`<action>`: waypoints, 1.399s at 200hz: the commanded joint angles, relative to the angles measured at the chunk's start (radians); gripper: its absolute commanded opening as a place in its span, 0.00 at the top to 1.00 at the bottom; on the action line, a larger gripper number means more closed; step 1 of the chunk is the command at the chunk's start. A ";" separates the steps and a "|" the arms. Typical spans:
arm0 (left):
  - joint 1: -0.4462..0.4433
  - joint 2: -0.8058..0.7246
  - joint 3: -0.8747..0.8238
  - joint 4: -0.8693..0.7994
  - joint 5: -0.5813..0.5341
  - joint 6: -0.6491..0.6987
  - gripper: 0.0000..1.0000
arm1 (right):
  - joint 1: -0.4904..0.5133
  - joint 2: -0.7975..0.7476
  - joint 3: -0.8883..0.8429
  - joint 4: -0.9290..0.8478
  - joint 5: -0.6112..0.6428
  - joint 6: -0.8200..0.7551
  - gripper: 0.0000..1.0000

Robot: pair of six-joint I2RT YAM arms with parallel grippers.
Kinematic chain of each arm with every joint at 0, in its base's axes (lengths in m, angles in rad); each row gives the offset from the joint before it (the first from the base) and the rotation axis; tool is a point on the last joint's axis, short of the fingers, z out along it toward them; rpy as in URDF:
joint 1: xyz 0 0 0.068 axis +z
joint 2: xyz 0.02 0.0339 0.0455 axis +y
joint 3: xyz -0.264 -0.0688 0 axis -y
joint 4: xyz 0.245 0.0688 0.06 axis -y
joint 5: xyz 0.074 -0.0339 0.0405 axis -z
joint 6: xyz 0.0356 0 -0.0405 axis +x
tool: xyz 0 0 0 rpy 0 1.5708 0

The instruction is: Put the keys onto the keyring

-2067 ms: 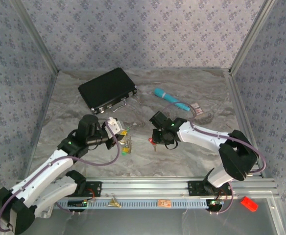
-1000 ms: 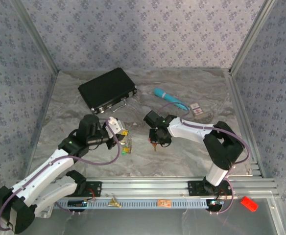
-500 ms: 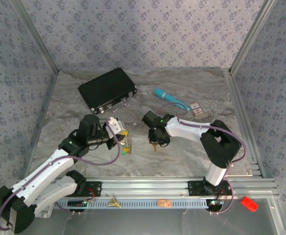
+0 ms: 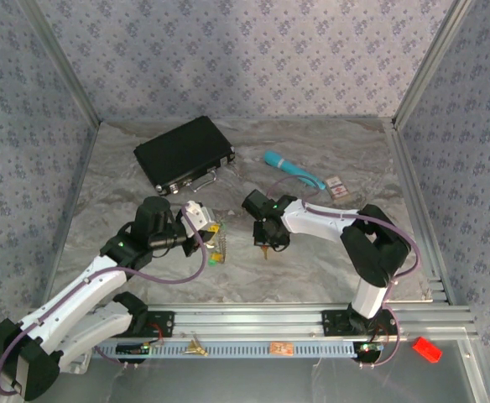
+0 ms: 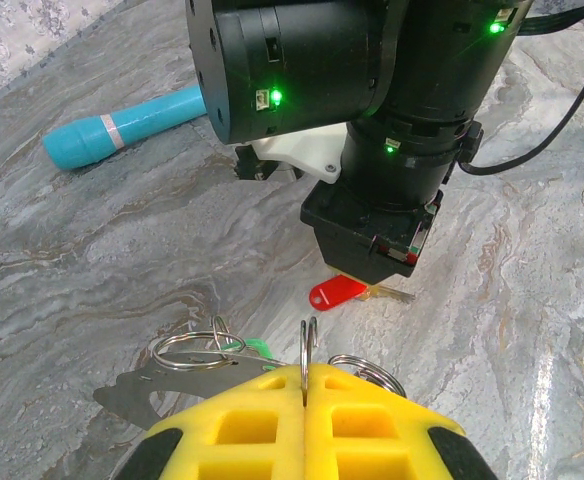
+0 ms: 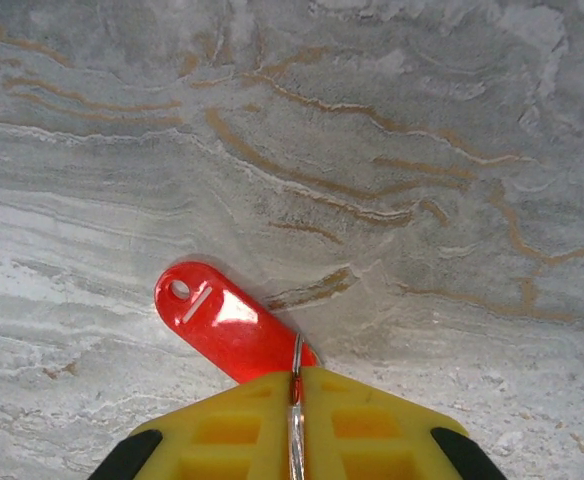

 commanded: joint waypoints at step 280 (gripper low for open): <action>-0.022 -0.008 0.015 0.039 0.005 -0.045 1.00 | 0.040 -0.408 -0.134 0.240 0.144 -0.488 1.00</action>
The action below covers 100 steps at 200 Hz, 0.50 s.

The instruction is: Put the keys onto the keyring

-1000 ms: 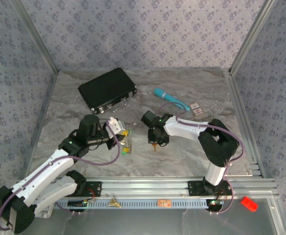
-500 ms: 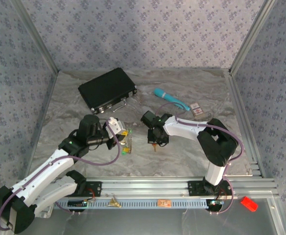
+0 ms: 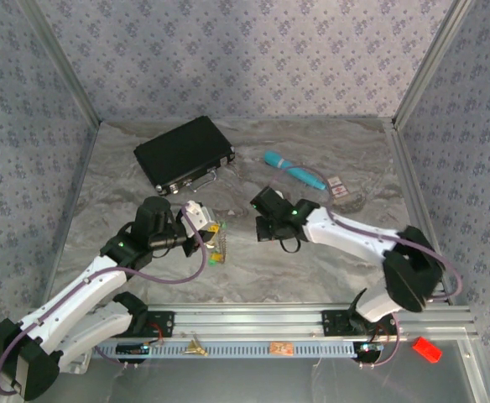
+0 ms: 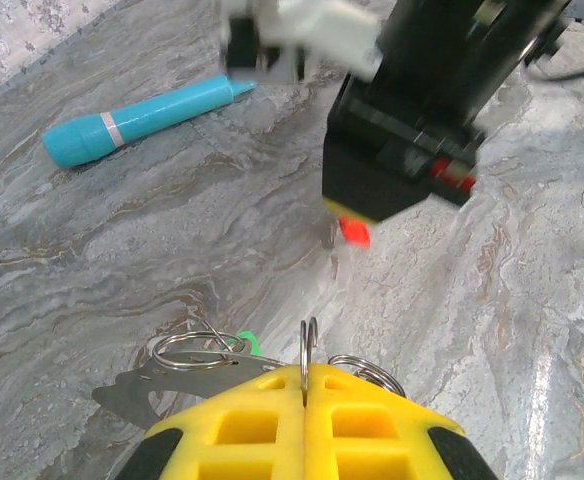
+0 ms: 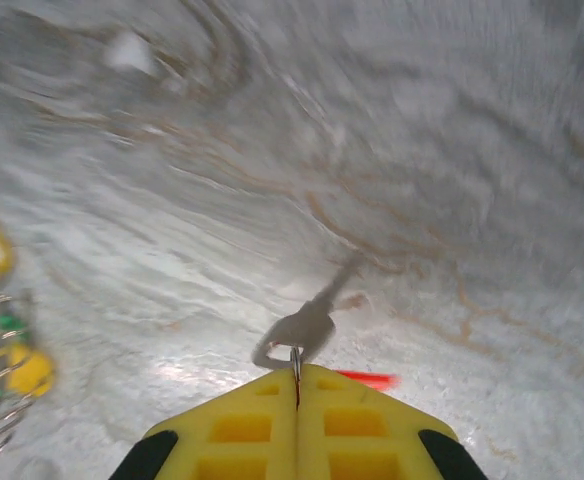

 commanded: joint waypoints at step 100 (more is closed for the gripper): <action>-0.079 0.002 0.037 0.053 -0.009 -0.170 1.00 | -0.074 -0.376 -0.125 0.252 -0.553 -0.726 1.00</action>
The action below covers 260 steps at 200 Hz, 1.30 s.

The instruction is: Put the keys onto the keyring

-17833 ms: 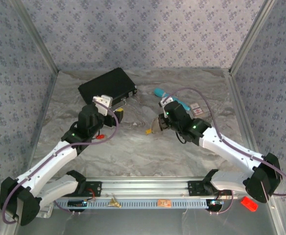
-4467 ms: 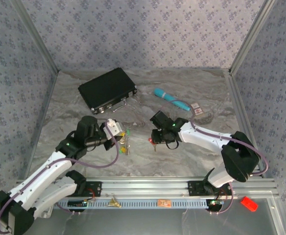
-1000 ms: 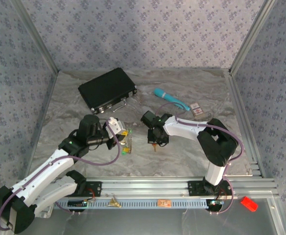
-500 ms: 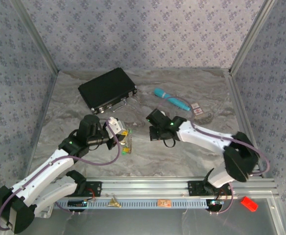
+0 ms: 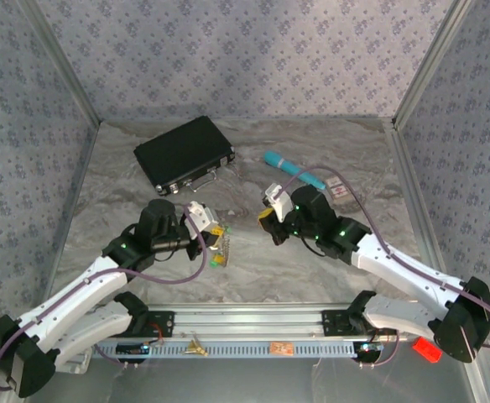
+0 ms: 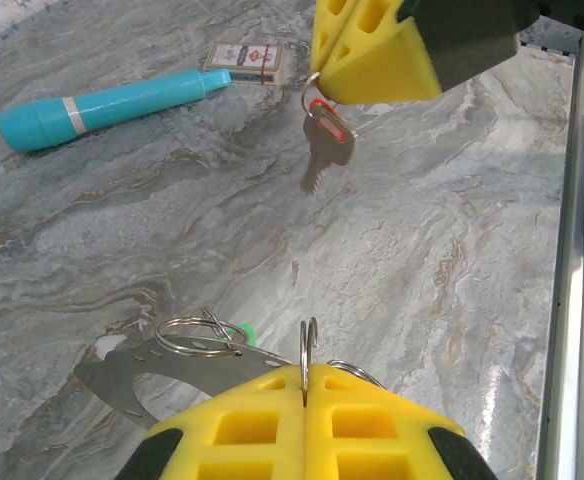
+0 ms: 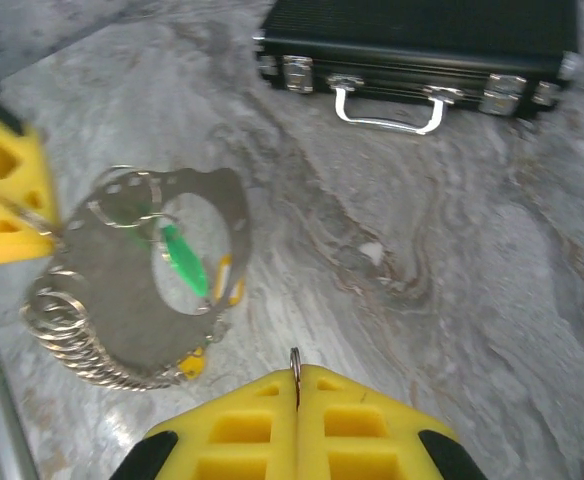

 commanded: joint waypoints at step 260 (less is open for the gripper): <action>-0.060 0.053 0.051 0.074 0.020 -0.033 1.00 | 0.082 0.213 0.215 -0.059 -0.274 -0.075 1.00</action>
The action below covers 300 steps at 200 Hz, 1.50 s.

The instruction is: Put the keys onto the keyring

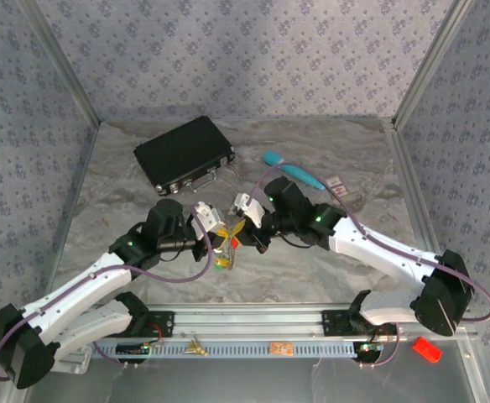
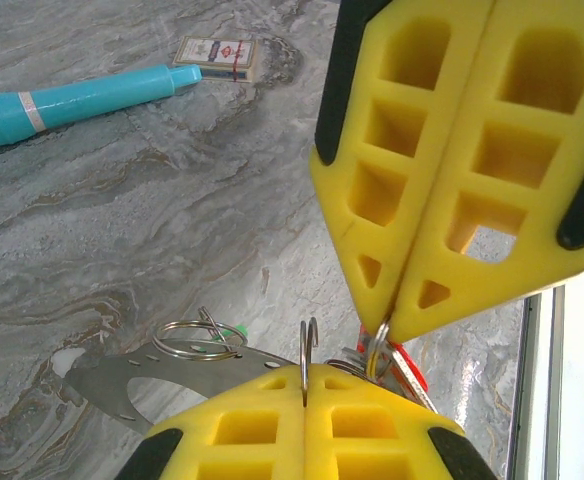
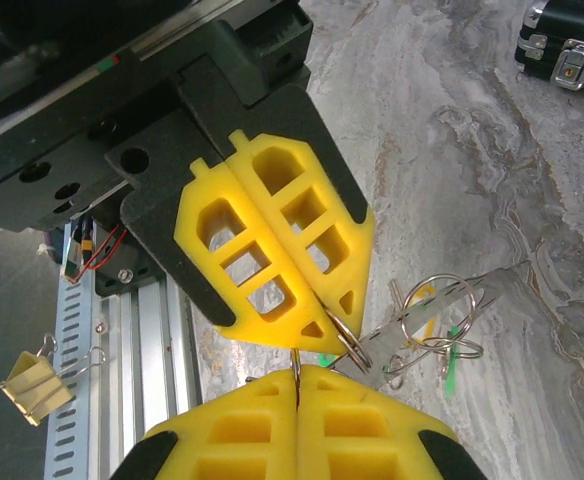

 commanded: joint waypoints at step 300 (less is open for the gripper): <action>-0.027 -0.057 -0.100 0.348 -0.002 0.128 1.00 | -0.098 -0.147 -0.040 0.032 0.122 -0.098 0.57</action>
